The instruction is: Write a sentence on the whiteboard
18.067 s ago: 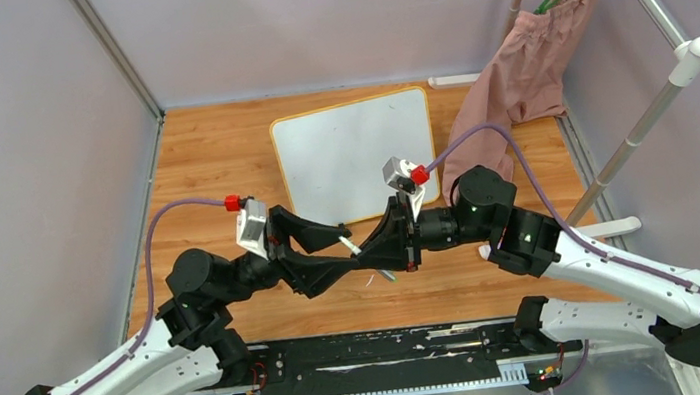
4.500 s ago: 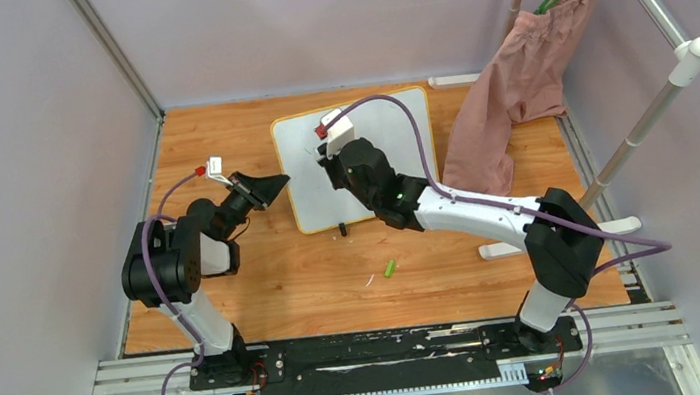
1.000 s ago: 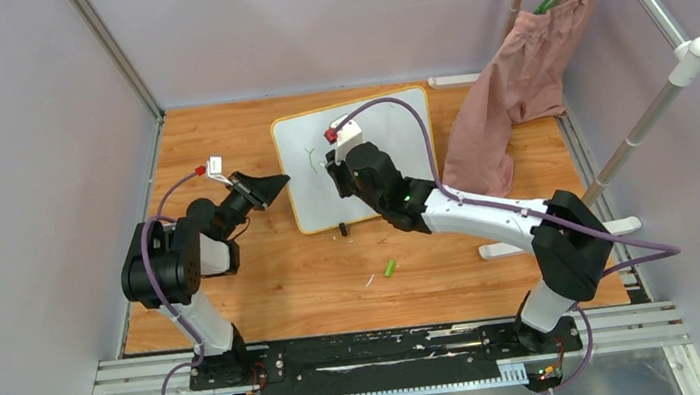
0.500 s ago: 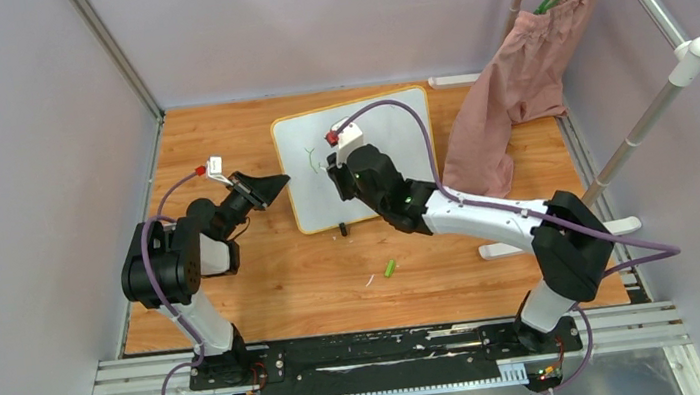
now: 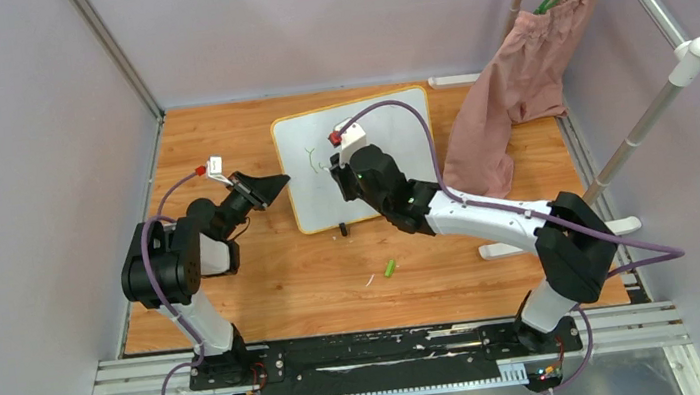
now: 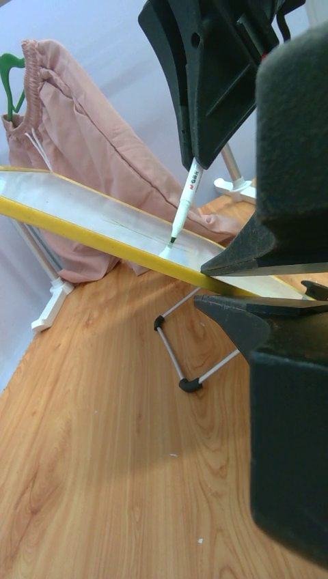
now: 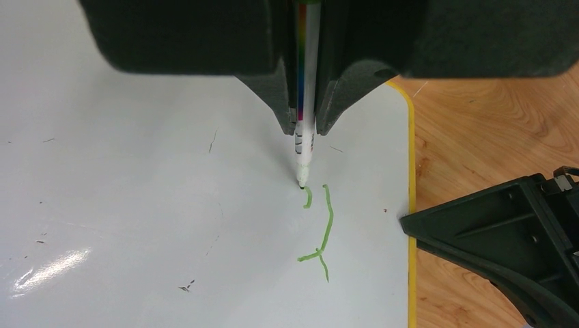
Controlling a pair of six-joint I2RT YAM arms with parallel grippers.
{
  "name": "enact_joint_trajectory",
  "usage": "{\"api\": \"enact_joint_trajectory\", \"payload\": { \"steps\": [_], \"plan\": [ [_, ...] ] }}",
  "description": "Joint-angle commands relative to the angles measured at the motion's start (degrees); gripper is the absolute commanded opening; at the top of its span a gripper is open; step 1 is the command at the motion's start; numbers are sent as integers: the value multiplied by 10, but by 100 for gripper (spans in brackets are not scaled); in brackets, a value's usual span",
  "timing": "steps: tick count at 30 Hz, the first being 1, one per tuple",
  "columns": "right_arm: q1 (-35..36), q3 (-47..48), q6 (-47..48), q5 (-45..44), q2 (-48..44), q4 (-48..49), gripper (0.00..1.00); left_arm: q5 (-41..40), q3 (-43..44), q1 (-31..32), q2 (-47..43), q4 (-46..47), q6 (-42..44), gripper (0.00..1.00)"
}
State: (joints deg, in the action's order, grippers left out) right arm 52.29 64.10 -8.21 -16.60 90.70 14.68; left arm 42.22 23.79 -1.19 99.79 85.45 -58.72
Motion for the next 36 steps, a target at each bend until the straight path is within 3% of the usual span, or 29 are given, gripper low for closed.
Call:
{"api": "enact_joint_trajectory", "payload": {
  "steps": [1,36],
  "plan": [
    [-17,2,3,-33,-14,-16,0,11,8,6,-17,32,-2,0],
    [-19,35,-2,16,9,-31,0,12,9,23,-16,32,-3,0]
  ]
}}
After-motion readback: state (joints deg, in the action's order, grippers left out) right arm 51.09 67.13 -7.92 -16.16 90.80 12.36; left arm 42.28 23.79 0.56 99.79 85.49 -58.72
